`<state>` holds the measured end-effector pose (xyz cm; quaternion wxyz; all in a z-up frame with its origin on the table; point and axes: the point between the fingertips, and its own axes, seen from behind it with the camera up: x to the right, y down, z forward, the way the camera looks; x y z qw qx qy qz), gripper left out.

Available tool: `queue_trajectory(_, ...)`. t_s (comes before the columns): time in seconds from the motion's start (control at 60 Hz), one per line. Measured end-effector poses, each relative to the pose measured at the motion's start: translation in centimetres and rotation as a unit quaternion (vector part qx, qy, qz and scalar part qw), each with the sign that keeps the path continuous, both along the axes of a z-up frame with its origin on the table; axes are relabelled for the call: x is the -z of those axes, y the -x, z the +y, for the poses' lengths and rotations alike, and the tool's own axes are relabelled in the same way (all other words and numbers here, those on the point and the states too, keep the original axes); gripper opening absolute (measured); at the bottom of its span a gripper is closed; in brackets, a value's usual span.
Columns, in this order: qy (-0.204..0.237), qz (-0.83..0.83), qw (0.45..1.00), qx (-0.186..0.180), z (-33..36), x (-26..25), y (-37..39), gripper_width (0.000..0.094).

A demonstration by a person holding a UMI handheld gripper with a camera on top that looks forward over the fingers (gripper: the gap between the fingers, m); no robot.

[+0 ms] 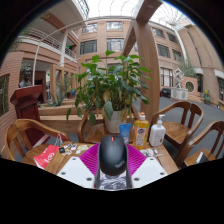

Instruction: Arrange mouse

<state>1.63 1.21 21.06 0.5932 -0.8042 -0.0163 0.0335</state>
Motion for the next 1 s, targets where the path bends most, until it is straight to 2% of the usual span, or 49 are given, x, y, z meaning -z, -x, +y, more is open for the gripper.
queue_trajectory(0.017,0.007,0.0,1.0,-0.001,0.8,2.5,0.4,0.0354)
queue_trajectory(0.067,0.044,-0.006,0.999,0.004,2.6,4.3,0.3,0.0355)
queue_trajectory(0.167,0.105,-0.03,0.994,0.008,5.4,12.4,0.3,0.0356)
queue_trajectory(0.267,0.163,-0.033,0.986,0.013,5.6,17.5,0.6,0.0356)
queue_trajectory(0.417,0.198,-0.028,0.98,0.021,5.3,22.0,0.5,0.0387)
queue_trajectory(0.5,0.197,-0.023,0.98,0.015,5.5,22.1,0.6,0.044)
queue_trajectory(0.567,0.213,-0.008,0.977,0.011,4.9,22.3,1.0,0.0503)
queue_trajectory(0.683,0.197,-0.017,0.98,0.021,3.6,20.1,0.4,0.086)
queue_trajectory(1.0,0.147,-0.031,0.988,0.027,-6.7,10.2,0.6,0.086)
